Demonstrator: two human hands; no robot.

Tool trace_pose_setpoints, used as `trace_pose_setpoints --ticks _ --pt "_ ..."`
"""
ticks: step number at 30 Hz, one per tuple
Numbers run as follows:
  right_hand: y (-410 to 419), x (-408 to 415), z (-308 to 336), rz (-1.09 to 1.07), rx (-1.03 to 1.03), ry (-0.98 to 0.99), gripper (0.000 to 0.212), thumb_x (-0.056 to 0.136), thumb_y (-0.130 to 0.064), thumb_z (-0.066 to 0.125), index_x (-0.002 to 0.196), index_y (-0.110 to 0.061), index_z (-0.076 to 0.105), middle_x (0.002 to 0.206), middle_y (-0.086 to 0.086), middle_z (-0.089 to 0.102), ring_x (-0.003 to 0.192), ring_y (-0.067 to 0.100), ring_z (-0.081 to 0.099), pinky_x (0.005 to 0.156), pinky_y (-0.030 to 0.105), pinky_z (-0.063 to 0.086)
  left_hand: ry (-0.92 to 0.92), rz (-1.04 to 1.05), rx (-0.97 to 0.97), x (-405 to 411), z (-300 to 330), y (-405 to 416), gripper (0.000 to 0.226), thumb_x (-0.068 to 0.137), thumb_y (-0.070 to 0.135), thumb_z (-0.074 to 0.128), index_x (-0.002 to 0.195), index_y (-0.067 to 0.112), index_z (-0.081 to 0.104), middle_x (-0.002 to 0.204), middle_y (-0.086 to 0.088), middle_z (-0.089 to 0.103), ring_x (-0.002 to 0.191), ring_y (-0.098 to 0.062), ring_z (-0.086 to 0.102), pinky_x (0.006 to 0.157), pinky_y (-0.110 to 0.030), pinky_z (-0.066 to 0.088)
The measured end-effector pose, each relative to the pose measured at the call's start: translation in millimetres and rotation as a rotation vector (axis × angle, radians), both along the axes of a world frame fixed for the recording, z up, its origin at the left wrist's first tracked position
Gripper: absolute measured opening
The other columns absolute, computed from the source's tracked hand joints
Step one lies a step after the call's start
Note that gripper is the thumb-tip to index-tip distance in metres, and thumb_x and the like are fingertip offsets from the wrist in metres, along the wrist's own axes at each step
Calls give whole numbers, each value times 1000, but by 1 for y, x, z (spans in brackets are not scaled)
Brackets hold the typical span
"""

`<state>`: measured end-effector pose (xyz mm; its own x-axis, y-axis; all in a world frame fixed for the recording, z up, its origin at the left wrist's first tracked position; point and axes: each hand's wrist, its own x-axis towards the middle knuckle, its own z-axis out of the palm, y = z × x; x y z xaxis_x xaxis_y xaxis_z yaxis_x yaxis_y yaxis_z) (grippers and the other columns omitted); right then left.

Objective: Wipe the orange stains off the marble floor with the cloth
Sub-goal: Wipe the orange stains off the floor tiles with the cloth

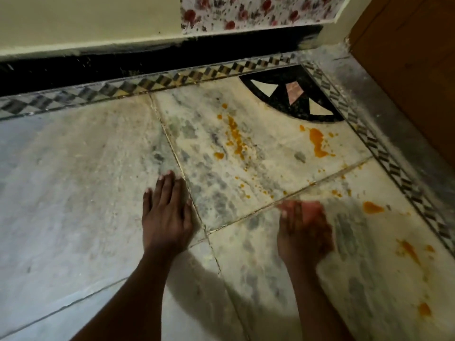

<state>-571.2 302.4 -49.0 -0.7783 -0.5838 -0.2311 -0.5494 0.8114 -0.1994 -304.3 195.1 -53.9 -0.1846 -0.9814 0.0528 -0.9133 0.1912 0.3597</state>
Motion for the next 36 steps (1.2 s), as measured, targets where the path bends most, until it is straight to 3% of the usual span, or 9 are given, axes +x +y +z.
trace_pose_setpoints --ticks 4,8,11,15,19,23,26,30,36 --pt "-77 37 -1 237 9 -48 71 88 -81 7 157 -65 6 176 0 -17 162 36 -14 126 65 -6 -18 -2 -13 0 0 -1 67 102 46 31 163 17 35 175 -4 20 162 -21 16 131 -51 14" --pt "11 66 3 597 10 17 63 94 -82 9 155 -68 3 178 -3 -8 164 30 -5 128 60 9 -34 2 -12 -2 2 -3 66 103 45 32 163 18 34 175 -4 19 163 -20 14 130 -52 16" --pt "51 35 4 378 -4 36 67 94 -83 16 158 -62 16 177 0 13 161 36 19 125 60 22 -41 -7 4 -1 2 -2 67 103 45 31 164 18 32 176 -3 17 163 -20 12 130 -52 15" --pt "-66 4 -4 39 -10 -63 72 90 -83 11 159 -62 7 178 5 -4 162 40 -2 126 67 2 -41 -5 9 -2 -1 -4 66 104 45 30 165 19 29 176 -2 15 164 -18 9 131 -52 14" --pt "-137 51 -5 318 -50 -31 60 100 -72 20 159 -62 11 177 2 -13 162 36 -14 127 64 -6 -43 -4 20 -2 2 -6 66 105 45 27 166 21 28 177 -1 13 164 -17 7 131 -51 13" --pt "-29 81 -2 622 -89 67 54 104 -69 23 156 -67 9 178 -4 -2 164 31 2 128 58 10 -18 9 0 -2 3 -3 64 103 43 31 162 19 38 175 -2 22 163 -20 17 129 -52 18" --pt "-27 46 -4 414 -43 64 59 98 -72 18 156 -65 21 178 -2 8 162 34 11 126 59 15 -4 1 -2 0 0 -4 64 104 45 30 162 19 37 175 -2 22 163 -19 16 130 -52 18" --pt "-141 45 -1 130 -105 -86 58 101 -71 22 158 -60 21 178 3 -5 162 35 -10 127 63 -4 8 0 -16 -1 -4 -3 65 103 44 31 163 19 36 175 -3 22 163 -20 14 130 -52 17" --pt "-72 71 2 698 -105 6 53 104 -67 21 156 -66 10 178 -3 -4 164 31 -1 128 57 4 19 -19 11 0 10 0 63 103 42 35 161 17 39 172 -6 30 161 -24 23 130 -48 19"
